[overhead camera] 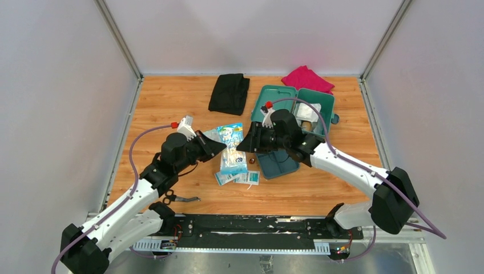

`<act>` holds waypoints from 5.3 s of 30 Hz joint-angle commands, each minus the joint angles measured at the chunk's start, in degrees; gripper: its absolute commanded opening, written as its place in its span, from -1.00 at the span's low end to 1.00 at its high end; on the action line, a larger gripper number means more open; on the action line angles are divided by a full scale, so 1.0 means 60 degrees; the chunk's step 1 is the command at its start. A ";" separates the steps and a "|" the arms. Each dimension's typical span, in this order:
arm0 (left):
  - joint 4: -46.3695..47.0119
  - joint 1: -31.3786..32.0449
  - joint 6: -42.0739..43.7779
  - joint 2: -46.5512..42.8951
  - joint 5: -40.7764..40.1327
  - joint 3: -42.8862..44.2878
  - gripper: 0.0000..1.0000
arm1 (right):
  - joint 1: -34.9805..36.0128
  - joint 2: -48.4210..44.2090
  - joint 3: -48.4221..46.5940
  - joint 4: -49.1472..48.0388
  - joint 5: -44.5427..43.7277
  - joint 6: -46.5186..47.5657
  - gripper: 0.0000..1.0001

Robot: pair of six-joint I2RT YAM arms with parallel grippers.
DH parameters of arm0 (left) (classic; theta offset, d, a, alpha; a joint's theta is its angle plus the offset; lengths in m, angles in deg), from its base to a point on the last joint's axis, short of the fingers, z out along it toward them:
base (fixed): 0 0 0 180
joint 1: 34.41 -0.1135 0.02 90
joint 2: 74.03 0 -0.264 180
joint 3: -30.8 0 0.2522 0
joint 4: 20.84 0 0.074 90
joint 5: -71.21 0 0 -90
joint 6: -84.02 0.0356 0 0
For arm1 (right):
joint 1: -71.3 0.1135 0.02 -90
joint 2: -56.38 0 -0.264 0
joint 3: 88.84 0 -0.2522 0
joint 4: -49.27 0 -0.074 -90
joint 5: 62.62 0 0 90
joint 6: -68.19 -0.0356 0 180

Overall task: Organize the medicine kit
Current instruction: Pick up the medical item at the center of the board, then place the medical item at the medicine box.

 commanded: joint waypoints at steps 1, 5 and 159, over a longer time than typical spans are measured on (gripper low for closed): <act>0.0285 0.0068 -0.0051 -0.0203 0.0121 -0.0212 -1.00 | 0.0170 0.0140 -0.0328 -0.0640 -0.0035 -0.0250 -0.07; 0.0474 0.0069 -0.0085 -0.0145 0.0312 -0.0309 -1.00 | 0.0180 0.0149 -0.0259 -0.0779 -0.0026 -0.0375 -0.35; -0.5464 -0.1493 0.5538 0.0242 -0.2852 0.3152 0.81 | -0.5939 -0.1528 -0.1882 0.5765 -0.0743 0.5006 -0.21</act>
